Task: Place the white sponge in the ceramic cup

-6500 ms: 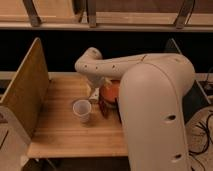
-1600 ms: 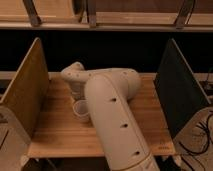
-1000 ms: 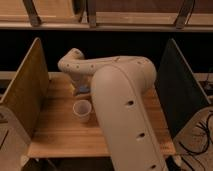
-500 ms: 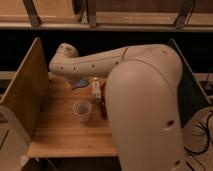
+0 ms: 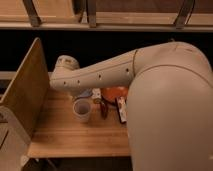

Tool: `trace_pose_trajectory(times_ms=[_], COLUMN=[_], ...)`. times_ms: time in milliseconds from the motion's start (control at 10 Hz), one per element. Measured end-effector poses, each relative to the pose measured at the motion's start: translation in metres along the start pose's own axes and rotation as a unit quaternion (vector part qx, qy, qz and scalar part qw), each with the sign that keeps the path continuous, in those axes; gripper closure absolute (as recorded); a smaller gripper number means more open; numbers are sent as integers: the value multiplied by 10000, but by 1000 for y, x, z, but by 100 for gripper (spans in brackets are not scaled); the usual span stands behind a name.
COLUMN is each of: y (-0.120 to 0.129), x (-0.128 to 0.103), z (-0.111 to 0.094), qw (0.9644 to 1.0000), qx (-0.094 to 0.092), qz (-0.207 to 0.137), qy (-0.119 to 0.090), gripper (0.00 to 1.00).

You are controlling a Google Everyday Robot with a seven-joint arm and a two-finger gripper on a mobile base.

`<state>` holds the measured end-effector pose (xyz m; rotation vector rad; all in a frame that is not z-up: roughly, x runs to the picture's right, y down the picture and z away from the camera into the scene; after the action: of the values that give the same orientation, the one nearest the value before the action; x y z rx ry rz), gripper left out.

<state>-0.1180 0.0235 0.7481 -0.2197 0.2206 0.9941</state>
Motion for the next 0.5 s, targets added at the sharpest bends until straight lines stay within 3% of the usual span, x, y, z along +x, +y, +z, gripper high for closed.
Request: trace_pose_trajectory(times_ms=[400, 500], y=[7, 18], x=[-1, -2], z=[3, 8], qw=[10000, 9998], qx=[-43, -123], qz=[-41, -123], qy=[8, 36], gripper=[100, 100])
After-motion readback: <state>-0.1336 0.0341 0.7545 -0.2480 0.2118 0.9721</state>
